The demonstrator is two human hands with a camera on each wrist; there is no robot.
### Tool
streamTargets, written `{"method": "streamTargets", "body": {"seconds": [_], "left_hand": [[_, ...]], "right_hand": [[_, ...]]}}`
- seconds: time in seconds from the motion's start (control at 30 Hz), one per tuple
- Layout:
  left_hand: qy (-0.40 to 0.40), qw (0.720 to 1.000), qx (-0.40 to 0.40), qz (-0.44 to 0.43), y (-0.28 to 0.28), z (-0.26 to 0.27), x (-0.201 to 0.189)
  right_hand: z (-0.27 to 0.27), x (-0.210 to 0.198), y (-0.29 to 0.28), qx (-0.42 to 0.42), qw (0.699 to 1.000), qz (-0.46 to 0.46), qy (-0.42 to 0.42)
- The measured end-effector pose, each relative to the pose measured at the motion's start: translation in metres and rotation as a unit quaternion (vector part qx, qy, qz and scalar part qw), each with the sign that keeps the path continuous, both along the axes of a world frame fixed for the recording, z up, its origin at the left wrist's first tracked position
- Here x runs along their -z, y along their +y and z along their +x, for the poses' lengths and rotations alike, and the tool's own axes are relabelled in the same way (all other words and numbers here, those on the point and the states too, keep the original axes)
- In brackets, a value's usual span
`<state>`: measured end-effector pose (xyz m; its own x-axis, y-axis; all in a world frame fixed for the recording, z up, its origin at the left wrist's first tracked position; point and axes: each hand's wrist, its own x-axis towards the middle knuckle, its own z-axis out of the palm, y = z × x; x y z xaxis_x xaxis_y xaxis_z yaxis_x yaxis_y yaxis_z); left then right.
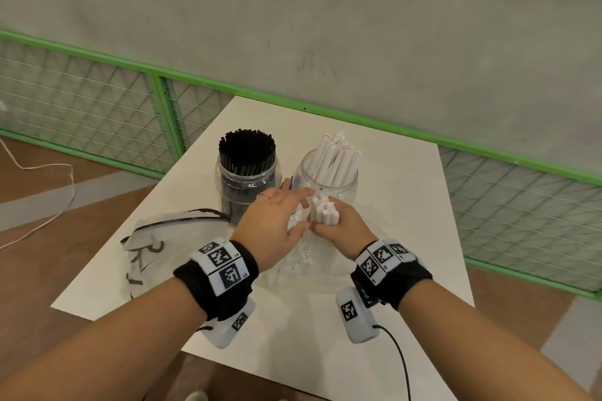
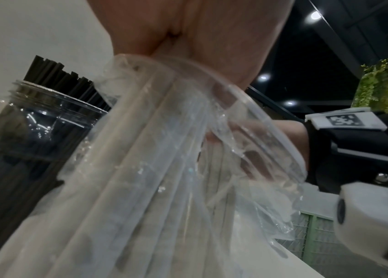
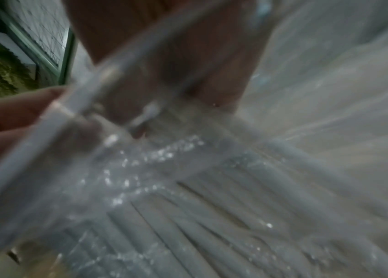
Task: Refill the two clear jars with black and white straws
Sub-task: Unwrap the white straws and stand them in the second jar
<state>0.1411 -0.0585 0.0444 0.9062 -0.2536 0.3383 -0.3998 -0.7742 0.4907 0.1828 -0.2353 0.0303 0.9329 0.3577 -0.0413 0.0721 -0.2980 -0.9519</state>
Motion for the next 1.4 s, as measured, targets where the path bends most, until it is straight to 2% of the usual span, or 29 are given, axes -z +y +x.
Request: {"method": "streamTargets", "body": {"seconds": [0.23,0.47,0.67,0.83,1.0,1.13,1.23,1.4], "left_hand": [[-0.039,0.999,0.011,0.027,-0.001,0.004,0.003],[-0.042,0.999,0.006,0.031,-0.001,0.005,0.003],[-0.046,0.998,0.003,0.036,-0.006,0.006,0.003],[-0.053,0.998,-0.003,0.045,-0.008,0.006,0.004],[-0.066,0.997,-0.008,0.047,-0.012,0.007,0.004],[-0.071,0.996,-0.01,0.046,-0.014,0.008,0.002],[-0.073,0.996,-0.009,0.046,-0.014,0.007,0.0],[-0.079,0.995,-0.01,0.051,-0.013,0.007,0.002]], "right_hand": [[-0.002,-0.007,-0.013,0.12,0.986,0.11,-0.032],[-0.017,0.046,-0.034,0.184,0.982,0.026,0.021],[-0.012,0.068,-0.037,0.175,0.981,-0.043,0.074],[-0.01,0.025,-0.039,0.169,0.984,0.027,0.04],[-0.005,-0.053,-0.044,0.124,0.988,0.073,-0.05],[0.018,-0.111,-0.041,0.14,0.974,0.146,-0.102],[0.053,-0.122,-0.027,0.174,0.965,0.159,-0.116],[0.1,-0.092,0.003,0.19,0.972,0.092,-0.103]]}}
